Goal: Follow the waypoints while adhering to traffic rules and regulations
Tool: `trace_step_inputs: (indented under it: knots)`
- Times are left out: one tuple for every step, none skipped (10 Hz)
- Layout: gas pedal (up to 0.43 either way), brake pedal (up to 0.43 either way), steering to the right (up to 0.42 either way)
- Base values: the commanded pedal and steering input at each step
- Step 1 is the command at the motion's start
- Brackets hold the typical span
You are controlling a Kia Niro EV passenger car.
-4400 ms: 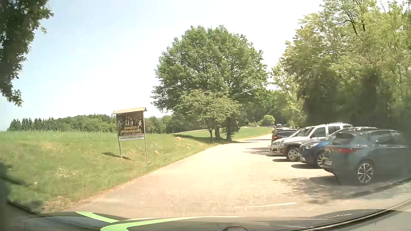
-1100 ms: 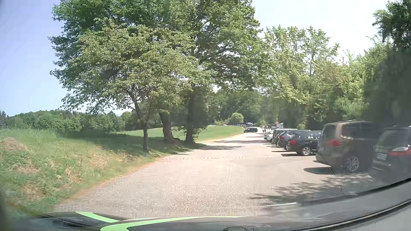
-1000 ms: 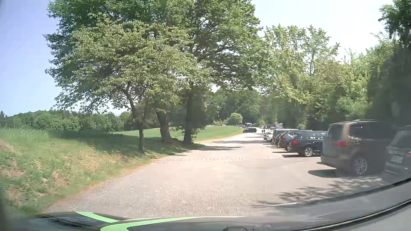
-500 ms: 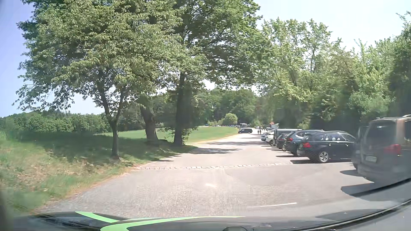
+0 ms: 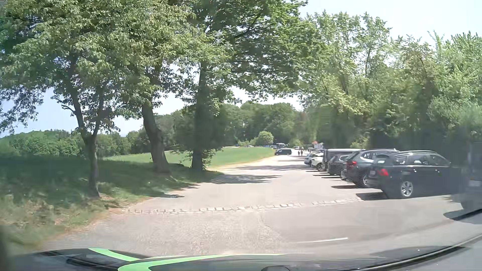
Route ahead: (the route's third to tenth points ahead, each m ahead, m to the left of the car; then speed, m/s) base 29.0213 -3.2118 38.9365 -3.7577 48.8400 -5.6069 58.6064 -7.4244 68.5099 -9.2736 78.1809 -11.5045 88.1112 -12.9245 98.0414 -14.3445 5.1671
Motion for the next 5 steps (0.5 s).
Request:
trace_step_inputs:
  knots:
    - [0.000, 0.268, 0.030]
    - [0.000, 0.268, 0.030]
    - [0.000, 0.268, 0.030]
    - [0.000, 0.268, 0.029]
    - [0.000, 0.268, 0.030]
